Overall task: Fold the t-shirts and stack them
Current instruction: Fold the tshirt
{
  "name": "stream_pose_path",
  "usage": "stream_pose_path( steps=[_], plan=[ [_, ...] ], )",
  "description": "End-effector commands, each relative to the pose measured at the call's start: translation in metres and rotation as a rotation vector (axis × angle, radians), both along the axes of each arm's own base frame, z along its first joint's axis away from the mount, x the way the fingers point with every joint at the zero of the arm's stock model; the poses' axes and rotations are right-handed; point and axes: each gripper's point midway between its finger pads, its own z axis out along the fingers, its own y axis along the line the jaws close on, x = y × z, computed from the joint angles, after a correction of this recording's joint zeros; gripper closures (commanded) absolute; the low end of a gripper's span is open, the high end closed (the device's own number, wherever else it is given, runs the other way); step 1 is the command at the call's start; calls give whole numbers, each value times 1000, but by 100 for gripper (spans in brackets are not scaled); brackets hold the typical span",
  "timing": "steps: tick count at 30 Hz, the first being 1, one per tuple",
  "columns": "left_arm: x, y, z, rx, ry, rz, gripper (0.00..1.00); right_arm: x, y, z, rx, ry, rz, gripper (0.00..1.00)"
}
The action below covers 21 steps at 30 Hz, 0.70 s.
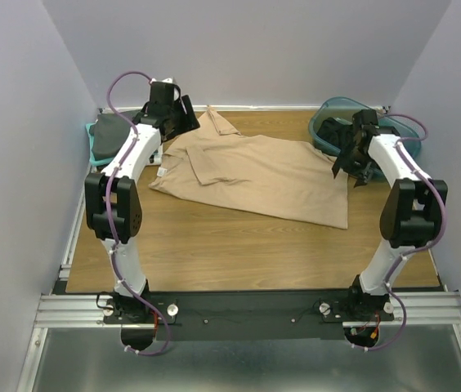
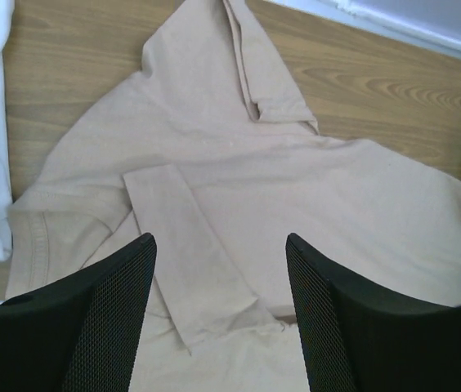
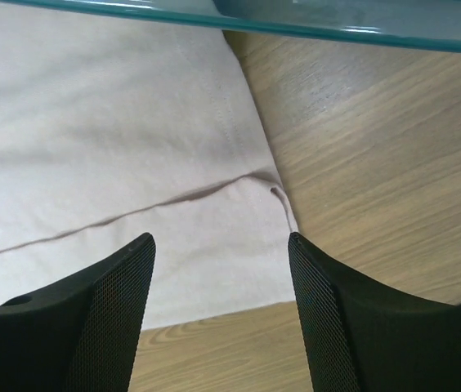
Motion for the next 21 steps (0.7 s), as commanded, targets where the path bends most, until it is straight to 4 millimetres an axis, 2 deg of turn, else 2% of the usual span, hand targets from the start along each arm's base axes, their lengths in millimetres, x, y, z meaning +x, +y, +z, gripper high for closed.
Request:
stream_pose_path(
  steps=[1,2,4,5,7,8,9,13,18,21],
  plan=[
    [-19,1,-2,-5,-25,-37,27,9,-2,45,-8,-150,31,27],
    [-30,0,-23,-9,4,-52,27,3,3,41,13,-144,43,27],
    [-43,-1,-32,-18,15,-69,27,3,20,46,84,-192,73,27],
    [-52,-2,-48,-23,40,-80,27,0,25,38,101,-196,82,27],
    [-60,-5,-57,-40,43,-101,27,-2,44,39,175,-219,110,27],
    [-68,-5,-70,-43,69,-108,27,-4,47,31,190,-218,111,27],
    [-72,-6,-75,-49,75,-116,27,-7,63,28,210,-210,143,27],
    [-81,-10,-97,-67,94,-137,27,-14,85,7,260,-186,183,26],
    [-90,-9,-129,-77,146,-139,25,-16,87,-23,267,-153,188,26],
    [-96,-8,-140,-72,167,-136,25,-23,86,-40,259,-112,193,26]
  ],
)
